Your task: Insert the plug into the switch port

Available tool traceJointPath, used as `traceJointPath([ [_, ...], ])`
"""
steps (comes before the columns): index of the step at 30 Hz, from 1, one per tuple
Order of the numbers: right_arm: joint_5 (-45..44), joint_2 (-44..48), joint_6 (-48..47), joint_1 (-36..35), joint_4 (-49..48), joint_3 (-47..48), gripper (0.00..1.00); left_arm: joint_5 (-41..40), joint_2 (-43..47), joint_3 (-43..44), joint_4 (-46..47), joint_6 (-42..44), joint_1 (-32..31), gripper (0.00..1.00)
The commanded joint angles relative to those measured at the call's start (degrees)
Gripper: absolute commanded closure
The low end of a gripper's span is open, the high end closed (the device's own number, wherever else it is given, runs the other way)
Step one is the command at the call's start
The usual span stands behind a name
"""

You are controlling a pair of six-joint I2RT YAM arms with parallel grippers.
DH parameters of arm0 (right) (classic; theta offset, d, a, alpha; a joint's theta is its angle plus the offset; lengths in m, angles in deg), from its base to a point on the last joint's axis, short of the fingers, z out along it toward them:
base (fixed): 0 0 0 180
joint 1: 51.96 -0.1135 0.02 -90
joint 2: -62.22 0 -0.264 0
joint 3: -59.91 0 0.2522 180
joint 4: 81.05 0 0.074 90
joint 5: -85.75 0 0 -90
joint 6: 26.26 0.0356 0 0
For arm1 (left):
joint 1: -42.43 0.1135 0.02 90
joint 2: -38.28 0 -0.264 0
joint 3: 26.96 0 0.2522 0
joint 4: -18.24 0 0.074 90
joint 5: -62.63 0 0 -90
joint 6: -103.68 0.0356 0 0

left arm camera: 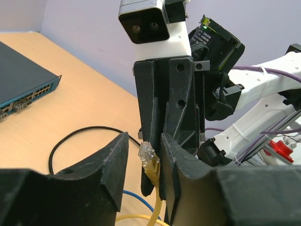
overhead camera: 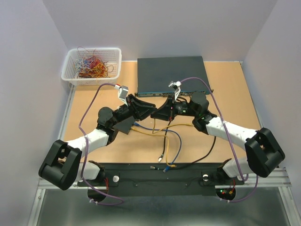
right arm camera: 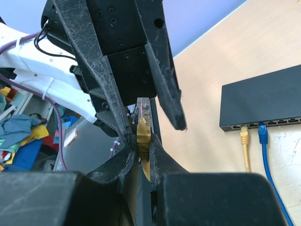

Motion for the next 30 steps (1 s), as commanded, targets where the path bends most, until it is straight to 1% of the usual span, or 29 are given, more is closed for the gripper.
traceJointPath([
  [1, -0.11, -0.54, -0.4, -0.64, -4.26, 2.73, 1.0, -0.36, 0.66, -0.31, 4.27, -0.1, -0.49, 0.59],
  [2, -0.11, -0.63, -0.31, -0.64, -4.26, 2.56, 1.0, -0.71, 0.75, -0.22, 4.27, -0.19, -0.4, 0.67],
  [3, -0.11, -0.72, -0.22, -0.64, -4.26, 2.55, 0.99, -0.8, 0.84, -0.22, 4.27, -0.28, -0.49, 0.7],
  [4, -0.2, -0.72, -0.31, -0.64, -4.34, 2.55, 1.0, -0.98, 0.93, -0.13, 4.18, -0.28, -0.49, 0.78],
  [6, -0.46, -0.63, -0.31, -0.73, -4.34, 2.47, 0.99, -1.15, 1.1, 0.04, 3.49, -0.28, -0.49, 0.88],
  [7, -0.81, -0.63, -0.4, -0.73, -4.26, 2.47, 1.0, -1.41, 1.19, 0.13, 2.78, -0.19, -0.57, 0.99],
  [9, -2.21, -0.02, -0.4, -0.64, -4.08, 2.29, 0.98, -2.64, 1.37, 1.09, -1.69, 0.33, -0.57, 1.0],
  [10, -3.17, 0.33, -0.83, -0.73, -2.86, 2.38, 0.91, -3.34, 1.63, 1.36, -3.45, 0.6, -0.49, 1.0],
  [11, -5.53, 1.03, -1.62, -0.64, -1.2, 2.99, 0.63, -4.74, 2.24, 1.8, -7.38, 0.86, -0.57, 1.0],
  [12, -7.38, 1.04, -2.59, -0.73, 1.0, 2.99, 0.48, -5.71, 2.94, 1.97, -9.77, 1.12, -0.58, 1.0],
  [13, -10.97, 1.91, -4.77, -0.64, 6.24, 4.04, 0.33, -6.94, 4.52, 2.41, -12.4, 1.48, -0.58, 1.0],
  [14, -12.75, 2.27, -6.01, -0.73, 9.07, 4.66, 0.28, -10.0, 5.4, 2.68, -18.0, 1.74, -0.58, 1.0],
  [15, -14.59, 2.62, -7.33, -0.64, 11.97, 5.36, 0.24, -11.77, 6.45, 3.03, -21.27, 2.09, -0.66, 1.0],
  [16, -16.79, 2.8, -8.91, -0.82, 15.22, 7.28, 0.23, -13.79, 7.33, 3.47, -24.61, 2.96, -0.75, 1.0],
  [17, -20.72, 2.88, -11.71, -1.51, 20.91, 8.08, 0.22, -16.07, 8.74, 4.95, -31.61, 3.41, -0.84, 1.0],
  [18, -22.15, 2.97, -12.61, -1.61, 22.53, 8.61, 0.22, -20.36, 9.18, 5.57, -34.63, 3.59, -0.84, 1.0],
  [19, -24.34, 3.15, -13.92, -2.3, 24.64, 9.23, 0.23, -22.14, 9.62, 6.97, -39.28, 3.68, -0.84, 1.0],
  [22, -26.99, 3.5, -15.51, -4.41, 26.15, 9.85, 0.26, -25.14, 9.54, 8.21, -42.13, 3.5, -0.84, 1.0],
  [23, -29.27, 3.33, -16.04, -5.12, 27.2, 10.63, 0.28, -25.41, 9.28, 8.65, -42.66, 3.07, -0.84, 1.0],
  [24, -30.07, 2.98, -16.39, -5.65, 27.73, 10.99, 0.32, -25.93, 9.19, 8.92, -43.62, 2.89, -0.84, 1.0],
  [26, -31.56, 1.75, -17.18, -7.31, 29.14, 12.39, 0.35, -27.07, 8.93, 9.79, -45.38, 2.89, -0.84, 1.0],
  [30, -33.94, -0.36, -17.98, -9.87, 29.76, 14.15, 0.38, -28.83, 9.19, 10.24, -46.97, 2.89, -0.84, 1.0],
])
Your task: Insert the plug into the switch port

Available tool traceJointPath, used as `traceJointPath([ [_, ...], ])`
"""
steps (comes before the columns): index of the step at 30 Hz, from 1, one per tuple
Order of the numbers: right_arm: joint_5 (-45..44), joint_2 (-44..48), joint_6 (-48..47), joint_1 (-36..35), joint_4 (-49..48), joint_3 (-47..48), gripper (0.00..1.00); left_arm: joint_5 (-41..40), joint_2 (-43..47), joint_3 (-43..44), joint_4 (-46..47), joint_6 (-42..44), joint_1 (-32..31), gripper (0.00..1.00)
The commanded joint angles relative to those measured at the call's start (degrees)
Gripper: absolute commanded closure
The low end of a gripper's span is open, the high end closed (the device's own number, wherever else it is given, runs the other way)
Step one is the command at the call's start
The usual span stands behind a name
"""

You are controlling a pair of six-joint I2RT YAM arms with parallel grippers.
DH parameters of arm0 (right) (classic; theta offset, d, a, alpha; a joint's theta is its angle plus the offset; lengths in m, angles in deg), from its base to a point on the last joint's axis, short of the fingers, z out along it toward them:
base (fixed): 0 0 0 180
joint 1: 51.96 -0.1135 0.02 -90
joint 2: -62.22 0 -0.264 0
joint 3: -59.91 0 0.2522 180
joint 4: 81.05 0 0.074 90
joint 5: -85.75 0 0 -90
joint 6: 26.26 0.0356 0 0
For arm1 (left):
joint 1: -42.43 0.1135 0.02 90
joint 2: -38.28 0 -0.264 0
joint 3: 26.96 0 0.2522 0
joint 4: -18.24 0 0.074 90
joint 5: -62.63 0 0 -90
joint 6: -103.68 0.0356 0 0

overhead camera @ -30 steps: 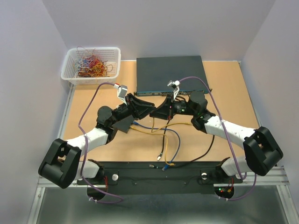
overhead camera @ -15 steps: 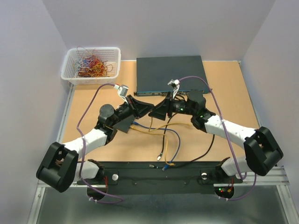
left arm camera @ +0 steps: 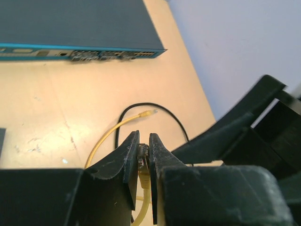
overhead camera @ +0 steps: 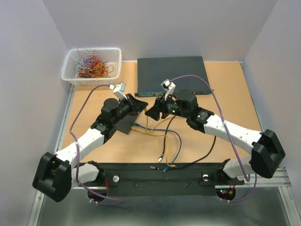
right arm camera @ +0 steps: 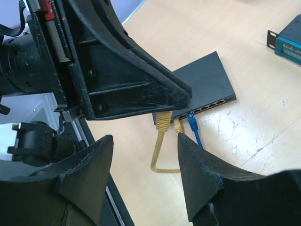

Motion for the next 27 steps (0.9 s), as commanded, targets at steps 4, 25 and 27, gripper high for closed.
traceJointPath([
  [4, -5.78, -4.13, -2.63, -3.25, 1.56, 5.46, 0.39, -4.45, 1.54, 2.5, -3.24, 0.96, -0.23, 1.0],
  [25, -11.23, -10.73, -2.81, -6.24, 1.65, 10.56, 0.78, -5.24, 3.48, 1.8, -4.55, 1.75, -0.23, 1.0],
  [27, -11.75, -11.34, -2.81, -6.5, 1.65, 10.65, 0.87, -5.07, 3.65, 1.62, -4.55, 2.02, -0.23, 1.0],
])
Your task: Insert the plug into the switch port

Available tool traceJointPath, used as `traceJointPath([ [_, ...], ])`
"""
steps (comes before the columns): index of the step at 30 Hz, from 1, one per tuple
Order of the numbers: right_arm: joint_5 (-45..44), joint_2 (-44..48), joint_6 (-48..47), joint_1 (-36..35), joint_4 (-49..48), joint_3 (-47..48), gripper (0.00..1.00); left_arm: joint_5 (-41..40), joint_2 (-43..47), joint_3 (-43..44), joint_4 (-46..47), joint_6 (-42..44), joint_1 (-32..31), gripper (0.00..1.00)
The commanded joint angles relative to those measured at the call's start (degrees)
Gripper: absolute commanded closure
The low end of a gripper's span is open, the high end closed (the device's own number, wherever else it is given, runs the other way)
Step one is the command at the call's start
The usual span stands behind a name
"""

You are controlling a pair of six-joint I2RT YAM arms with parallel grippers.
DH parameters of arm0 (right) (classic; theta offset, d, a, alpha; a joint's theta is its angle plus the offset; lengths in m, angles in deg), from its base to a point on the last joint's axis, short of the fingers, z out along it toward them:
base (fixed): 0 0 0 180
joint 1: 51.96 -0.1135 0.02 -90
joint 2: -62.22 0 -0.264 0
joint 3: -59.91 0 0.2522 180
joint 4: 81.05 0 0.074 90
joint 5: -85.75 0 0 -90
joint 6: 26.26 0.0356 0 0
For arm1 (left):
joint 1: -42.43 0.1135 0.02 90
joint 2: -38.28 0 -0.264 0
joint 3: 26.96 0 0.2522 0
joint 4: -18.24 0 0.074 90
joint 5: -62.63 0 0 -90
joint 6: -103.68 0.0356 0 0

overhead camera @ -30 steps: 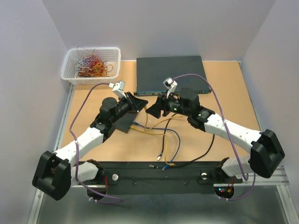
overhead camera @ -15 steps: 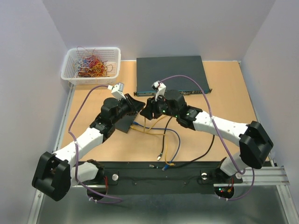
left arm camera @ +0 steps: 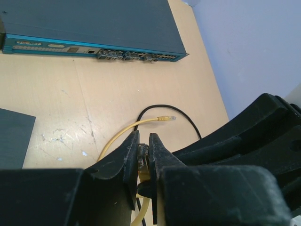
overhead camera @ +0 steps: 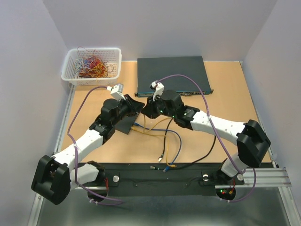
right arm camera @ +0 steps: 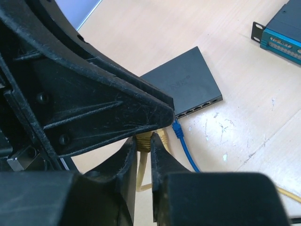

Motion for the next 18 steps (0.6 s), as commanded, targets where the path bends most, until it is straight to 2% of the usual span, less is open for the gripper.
traceJointPath([
  [1, -1.31, -1.27, -0.47, -1.24, -2.07, 2.87, 0.89, 0.4, 1.92, 1.62, 1.32, 1.43, -0.18, 1.0],
  [4, -1.75, -1.54, -0.56, -1.24, -1.98, 2.35, 0.96, 0.4, 1.93, 1.44, 1.32, 1.95, -0.18, 0.99],
  [5, -2.36, -1.71, -0.82, -1.24, -2.07, 2.08, 0.98, 0.57, 1.75, 1.53, 1.41, 2.91, -0.18, 0.93],
  [7, -3.94, -1.63, -1.35, -1.24, -1.89, 1.73, 1.0, 1.19, 0.96, 1.79, 1.24, 4.67, -0.1, 0.74],
  [8, -6.12, -1.62, -2.48, -1.24, -0.85, 1.64, 1.0, 1.1, -0.43, 2.58, 0.72, 5.72, 0.25, 0.53],
  [11, -12.61, -3.2, -6.16, -1.24, 4.41, 3.56, 1.0, -0.48, -3.6, 3.55, -2.18, 7.05, 2.0, 0.34],
  [14, -18.16, -4.52, -9.68, -1.24, 9.76, 5.33, 1.0, -1.1, -5.36, 2.76, -1.23, 6.7, 5.51, 0.27],
  [18, -26.95, -6.02, -14.44, -0.89, 13.57, 8.14, 1.0, -2.5, -6.77, 1.71, -0.52, 5.91, 9.12, 0.26],
])
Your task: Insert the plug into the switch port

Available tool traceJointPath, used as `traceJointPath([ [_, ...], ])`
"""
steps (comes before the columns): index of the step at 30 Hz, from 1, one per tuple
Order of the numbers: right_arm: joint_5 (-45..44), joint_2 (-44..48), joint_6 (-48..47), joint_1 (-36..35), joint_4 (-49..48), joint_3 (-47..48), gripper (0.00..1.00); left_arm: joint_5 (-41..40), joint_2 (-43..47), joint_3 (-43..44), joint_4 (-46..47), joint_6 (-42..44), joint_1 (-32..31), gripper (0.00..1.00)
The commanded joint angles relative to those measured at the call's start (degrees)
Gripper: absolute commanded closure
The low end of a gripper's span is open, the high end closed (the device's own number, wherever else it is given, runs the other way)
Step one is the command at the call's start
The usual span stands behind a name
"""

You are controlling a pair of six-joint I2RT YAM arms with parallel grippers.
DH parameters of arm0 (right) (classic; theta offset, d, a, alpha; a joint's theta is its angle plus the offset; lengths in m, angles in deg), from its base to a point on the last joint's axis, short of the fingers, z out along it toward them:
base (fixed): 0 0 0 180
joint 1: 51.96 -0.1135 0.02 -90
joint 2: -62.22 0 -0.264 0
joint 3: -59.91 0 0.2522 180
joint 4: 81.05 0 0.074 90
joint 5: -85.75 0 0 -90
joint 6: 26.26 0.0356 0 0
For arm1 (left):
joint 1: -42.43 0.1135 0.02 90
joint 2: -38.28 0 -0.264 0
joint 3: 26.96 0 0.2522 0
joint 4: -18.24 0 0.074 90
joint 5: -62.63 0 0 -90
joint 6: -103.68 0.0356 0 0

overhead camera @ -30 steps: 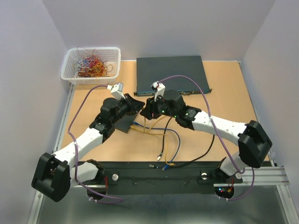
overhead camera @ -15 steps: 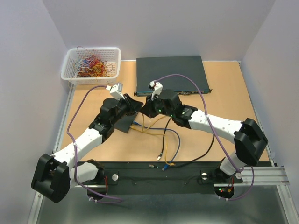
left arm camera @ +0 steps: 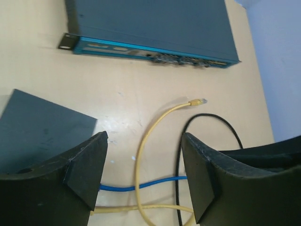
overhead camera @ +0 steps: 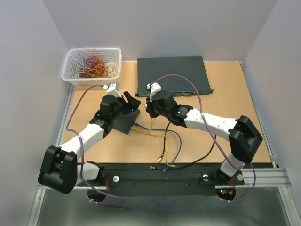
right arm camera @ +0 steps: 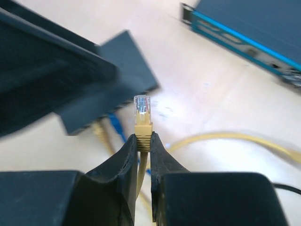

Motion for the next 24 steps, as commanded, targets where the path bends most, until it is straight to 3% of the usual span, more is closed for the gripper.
traceJointPath([
  [1, -12.52, -1.23, -7.77, 0.14, 6.73, 5.56, 1.0, -2.98, -0.31, 0.31, 1.42, 0.86, 3.3, 0.26],
  [9, -32.73, 0.86, -19.03, 2.86, 13.59, 12.6, 0.99, -7.2, -0.31, -1.97, 1.86, 0.86, 6.55, 0.26],
  [21, -55.31, 13.78, -32.65, 4.53, 15.44, 9.96, 1.0, -8.96, -1.1, -3.47, 2.74, 1.3, 8.22, 0.28],
  [24, -53.08, 15.29, -32.06, 4.45, 16.4, 11.63, 1.0, -9.67, -1.19, -3.73, 2.74, 1.3, 8.83, 0.28],
])
